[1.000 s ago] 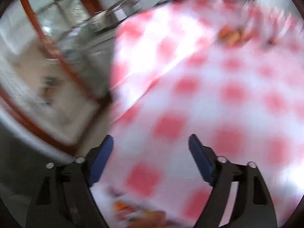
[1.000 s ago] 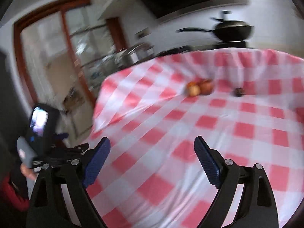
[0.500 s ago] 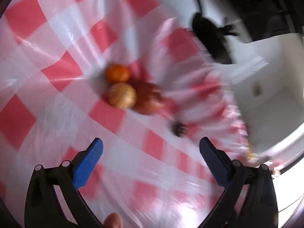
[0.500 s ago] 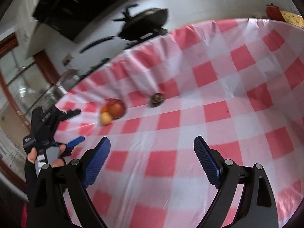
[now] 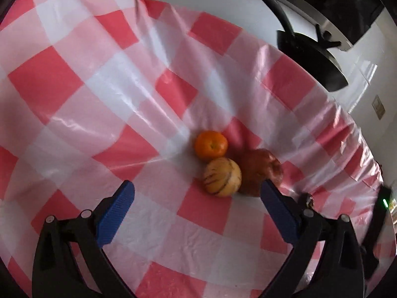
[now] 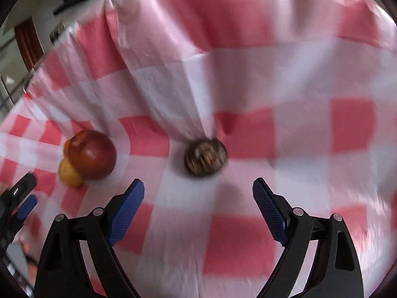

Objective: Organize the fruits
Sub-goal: 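Close the right tool on a dark mangosteen, then close the left tool on the striped yellow melon, then carry the melon and mangosteen in both tools over to the white box, then open both tools to drop the melon and mangosteen into the box, then move both open tools back toward the red apple and orange on the table, then close the right tool on the red apple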

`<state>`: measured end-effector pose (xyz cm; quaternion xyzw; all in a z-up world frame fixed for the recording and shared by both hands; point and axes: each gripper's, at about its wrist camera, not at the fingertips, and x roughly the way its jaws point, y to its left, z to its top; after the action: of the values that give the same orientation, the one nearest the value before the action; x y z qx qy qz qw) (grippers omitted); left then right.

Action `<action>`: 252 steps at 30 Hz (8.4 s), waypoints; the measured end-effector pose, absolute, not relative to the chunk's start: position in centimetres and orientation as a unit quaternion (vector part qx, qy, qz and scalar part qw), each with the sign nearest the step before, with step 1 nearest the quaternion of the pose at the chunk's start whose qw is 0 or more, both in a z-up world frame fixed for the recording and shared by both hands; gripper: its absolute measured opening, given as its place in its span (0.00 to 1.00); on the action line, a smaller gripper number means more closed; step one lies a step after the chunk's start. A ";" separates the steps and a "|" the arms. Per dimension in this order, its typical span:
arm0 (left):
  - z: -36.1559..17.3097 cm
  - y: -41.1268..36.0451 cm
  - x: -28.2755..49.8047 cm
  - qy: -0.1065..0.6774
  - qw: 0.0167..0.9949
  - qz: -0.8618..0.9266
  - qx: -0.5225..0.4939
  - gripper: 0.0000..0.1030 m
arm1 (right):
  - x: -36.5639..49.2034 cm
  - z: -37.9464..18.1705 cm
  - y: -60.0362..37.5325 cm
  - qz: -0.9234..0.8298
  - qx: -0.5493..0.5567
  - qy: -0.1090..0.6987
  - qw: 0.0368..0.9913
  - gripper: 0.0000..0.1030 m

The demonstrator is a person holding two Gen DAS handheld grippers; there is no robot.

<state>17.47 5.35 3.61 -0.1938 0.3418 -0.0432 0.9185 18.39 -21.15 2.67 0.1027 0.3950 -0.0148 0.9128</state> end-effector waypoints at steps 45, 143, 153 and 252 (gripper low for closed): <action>2.5 -1.8 21.9 0.405 0.913 -0.045 0.028 0.96 | 13.1 2.2 -22.9 0.002 0.247 0.333 0.910 0.41; -12.7 34.2 -37.6 0.558 0.804 0.194 -0.072 0.43 | -33.1 -11.5 24.7 0.507 -0.281 0.500 0.644 0.41; -13.7 35.4 -37.8 0.581 0.783 0.202 -0.092 0.45 | -36.9 -14.6 26.7 0.525 -0.388 0.470 0.595 0.41; 5.2 10.5 9.9 0.249 0.936 0.096 -0.229 0.98 | 22.7 1.0 -8.6 0.034 0.035 0.410 0.911 0.62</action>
<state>9.87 10.54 5.16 -0.2290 0.2486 0.0960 0.9362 22.67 -8.59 1.04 0.0347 0.4096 0.0335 0.9110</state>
